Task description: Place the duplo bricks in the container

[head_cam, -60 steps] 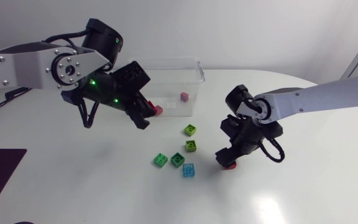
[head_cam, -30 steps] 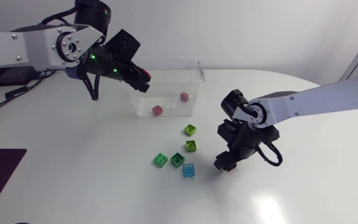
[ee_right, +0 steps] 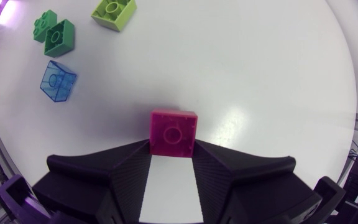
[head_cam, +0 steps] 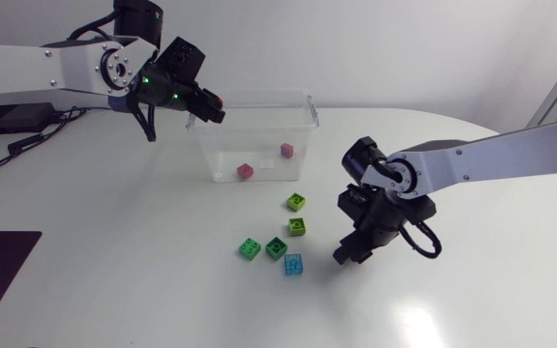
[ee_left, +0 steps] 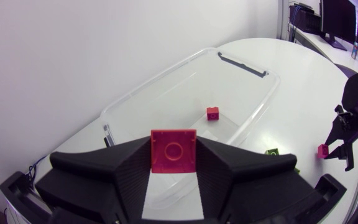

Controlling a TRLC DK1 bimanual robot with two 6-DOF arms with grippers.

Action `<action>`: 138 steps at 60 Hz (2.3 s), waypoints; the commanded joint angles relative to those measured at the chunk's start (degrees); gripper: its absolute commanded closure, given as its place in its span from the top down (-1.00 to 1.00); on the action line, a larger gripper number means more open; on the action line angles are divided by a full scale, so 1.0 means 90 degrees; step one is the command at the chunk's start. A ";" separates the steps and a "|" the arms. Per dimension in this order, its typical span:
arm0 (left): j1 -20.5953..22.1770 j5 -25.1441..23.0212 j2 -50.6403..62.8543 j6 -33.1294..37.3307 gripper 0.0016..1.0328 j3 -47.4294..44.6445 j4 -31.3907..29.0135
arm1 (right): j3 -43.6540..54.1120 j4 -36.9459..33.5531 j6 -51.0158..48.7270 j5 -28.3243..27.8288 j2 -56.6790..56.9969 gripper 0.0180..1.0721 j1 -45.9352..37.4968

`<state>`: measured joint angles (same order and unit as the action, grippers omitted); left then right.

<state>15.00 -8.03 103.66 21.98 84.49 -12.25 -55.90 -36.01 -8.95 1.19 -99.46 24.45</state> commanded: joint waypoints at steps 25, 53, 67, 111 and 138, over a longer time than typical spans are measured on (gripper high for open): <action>-0.0085 0.0160 0.0778 -0.0293 0.78 0.0691 0.0111 | -0.0693 -0.0599 0.0116 0.0063 0.0660 -0.26 0.0086; 0.0296 0.0141 -0.1439 -0.0176 0.86 -0.1214 -0.0231 | -0.3008 -0.0882 0.0194 0.0053 -0.0121 -0.26 -0.0001; 0.0725 0.0111 -0.2074 0.0126 0.86 -0.2425 -0.0416 | -0.3926 -0.0901 0.0301 0.0053 -0.0638 -0.26 0.0047; 0.1282 0.0053 -0.2250 0.0390 0.86 -0.4280 0.0140 | -0.7002 -0.1927 0.0506 0.0161 -0.2318 -0.26 0.0135; 0.1272 0.0053 -0.2308 0.0390 0.86 -0.4339 0.0189 | -0.7695 -0.2161 0.0536 0.0327 -0.2767 0.93 0.0184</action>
<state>26.13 -7.20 83.96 24.27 46.85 -10.79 -122.98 -54.35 -5.54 3.40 -122.98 25.80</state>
